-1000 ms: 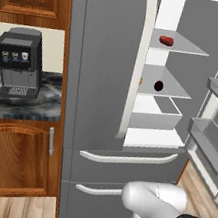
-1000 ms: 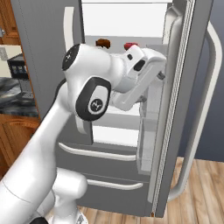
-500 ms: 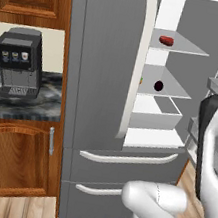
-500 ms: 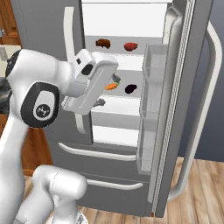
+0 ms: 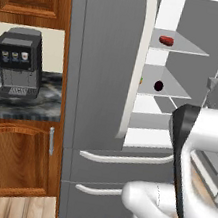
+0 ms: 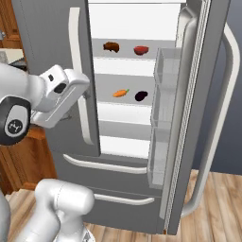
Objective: Gather the eggplant and carrot from the fridge and place them on a tray on the dining counter. Then gather the steak and chicken drumstick from the fridge and place them on the other tray.
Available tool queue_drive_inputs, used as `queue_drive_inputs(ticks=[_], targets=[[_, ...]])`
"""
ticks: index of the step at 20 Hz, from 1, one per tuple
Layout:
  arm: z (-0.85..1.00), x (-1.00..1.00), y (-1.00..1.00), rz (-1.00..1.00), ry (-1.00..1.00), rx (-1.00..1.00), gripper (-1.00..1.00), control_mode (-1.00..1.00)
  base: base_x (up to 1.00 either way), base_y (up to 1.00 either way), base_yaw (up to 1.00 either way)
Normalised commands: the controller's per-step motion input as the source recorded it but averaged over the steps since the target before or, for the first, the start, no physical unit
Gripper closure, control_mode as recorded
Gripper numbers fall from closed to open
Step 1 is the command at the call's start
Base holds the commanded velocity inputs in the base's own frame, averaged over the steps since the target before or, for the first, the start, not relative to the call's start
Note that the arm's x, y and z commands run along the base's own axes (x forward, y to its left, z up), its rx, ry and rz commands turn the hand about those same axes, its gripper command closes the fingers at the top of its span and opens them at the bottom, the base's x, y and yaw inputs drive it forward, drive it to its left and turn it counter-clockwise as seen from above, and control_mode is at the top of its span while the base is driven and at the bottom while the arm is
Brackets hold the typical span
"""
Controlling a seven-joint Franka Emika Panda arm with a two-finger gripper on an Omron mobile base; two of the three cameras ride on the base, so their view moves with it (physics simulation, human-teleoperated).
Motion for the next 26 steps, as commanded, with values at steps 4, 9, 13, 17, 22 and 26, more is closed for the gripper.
queue_drive_inputs(ticks=[4, 9, 13, 17, 22, 26], targets=[[-0.09, 0.22, 0.94, 0.20, 0.00, 0.37, -1.00, -1.00, 0.00, 0.00, 0.00], [-0.02, 0.57, 0.73, 0.08, -0.06, 0.38, -1.00, -1.00, 0.00, 0.00, 0.00], [0.00, 0.71, 0.32, -0.03, -0.04, 0.28, -1.00, -1.00, 0.00, 0.00, 0.00], [0.00, 0.65, 0.07, -0.09, 0.00, 0.18, -1.00, -1.00, 0.00, 0.00, 0.00], [0.00, 0.52, 0.00, -0.15, 0.00, 0.10, -1.00, -1.00, 0.00, 0.00, 0.00], [0.00, 0.47, 0.04, -0.14, 0.00, 0.06, -1.00, -1.00, 0.00, 0.00, 0.00]])
